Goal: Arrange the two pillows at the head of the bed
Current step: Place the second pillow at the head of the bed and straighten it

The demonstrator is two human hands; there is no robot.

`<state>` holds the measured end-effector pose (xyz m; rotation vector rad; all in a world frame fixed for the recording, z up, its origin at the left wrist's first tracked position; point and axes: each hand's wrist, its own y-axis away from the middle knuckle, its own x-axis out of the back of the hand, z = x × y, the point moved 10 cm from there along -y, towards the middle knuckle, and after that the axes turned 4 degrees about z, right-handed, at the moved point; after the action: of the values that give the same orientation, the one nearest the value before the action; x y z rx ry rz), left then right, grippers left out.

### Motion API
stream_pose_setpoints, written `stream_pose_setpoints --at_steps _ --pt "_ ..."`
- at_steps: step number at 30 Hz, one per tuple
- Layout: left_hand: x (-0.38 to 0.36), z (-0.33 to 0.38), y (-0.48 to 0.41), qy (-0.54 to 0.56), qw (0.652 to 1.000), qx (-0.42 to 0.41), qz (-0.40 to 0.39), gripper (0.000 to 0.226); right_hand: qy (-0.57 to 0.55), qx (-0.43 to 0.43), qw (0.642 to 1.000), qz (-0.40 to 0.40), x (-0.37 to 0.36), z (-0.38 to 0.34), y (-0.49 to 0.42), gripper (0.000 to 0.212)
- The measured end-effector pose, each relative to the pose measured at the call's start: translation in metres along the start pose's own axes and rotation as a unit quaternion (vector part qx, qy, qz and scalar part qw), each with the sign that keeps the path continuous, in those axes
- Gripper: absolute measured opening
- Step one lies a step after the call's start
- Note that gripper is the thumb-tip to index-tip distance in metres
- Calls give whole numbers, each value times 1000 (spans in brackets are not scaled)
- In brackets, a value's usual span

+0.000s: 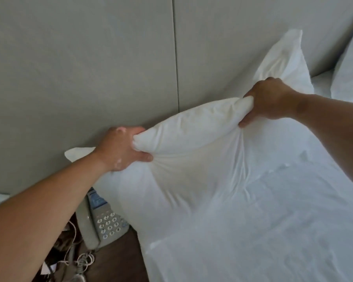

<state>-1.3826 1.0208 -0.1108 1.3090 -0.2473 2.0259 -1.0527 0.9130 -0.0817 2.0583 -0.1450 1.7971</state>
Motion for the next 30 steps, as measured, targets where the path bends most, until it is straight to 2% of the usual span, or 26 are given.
stream_pose_setpoints --at_steps 3,8,13,17,22,30 --pt "24 12 -13 -32 999 -14 39 42 -15 -25 999 45 24 8 -13 57" --pt "43 25 -36 -93 990 -47 99 52 -5 -46 996 78 35 18 -27 63" --pt "15 9 -47 -95 992 -34 77 63 23 -41 998 43 -8 21 -42 61" --pt "-7 -1 -49 -121 989 -22 81 62 77 -18 997 10 -41 15 -54 85" --pt "-7 -2 -50 -138 987 -18 81 69 81 -26 996 -9 -42 23 -55 97" --pt "9 2 -25 -178 981 -30 74 79 88 -29 996 18 -12 26 -26 83"
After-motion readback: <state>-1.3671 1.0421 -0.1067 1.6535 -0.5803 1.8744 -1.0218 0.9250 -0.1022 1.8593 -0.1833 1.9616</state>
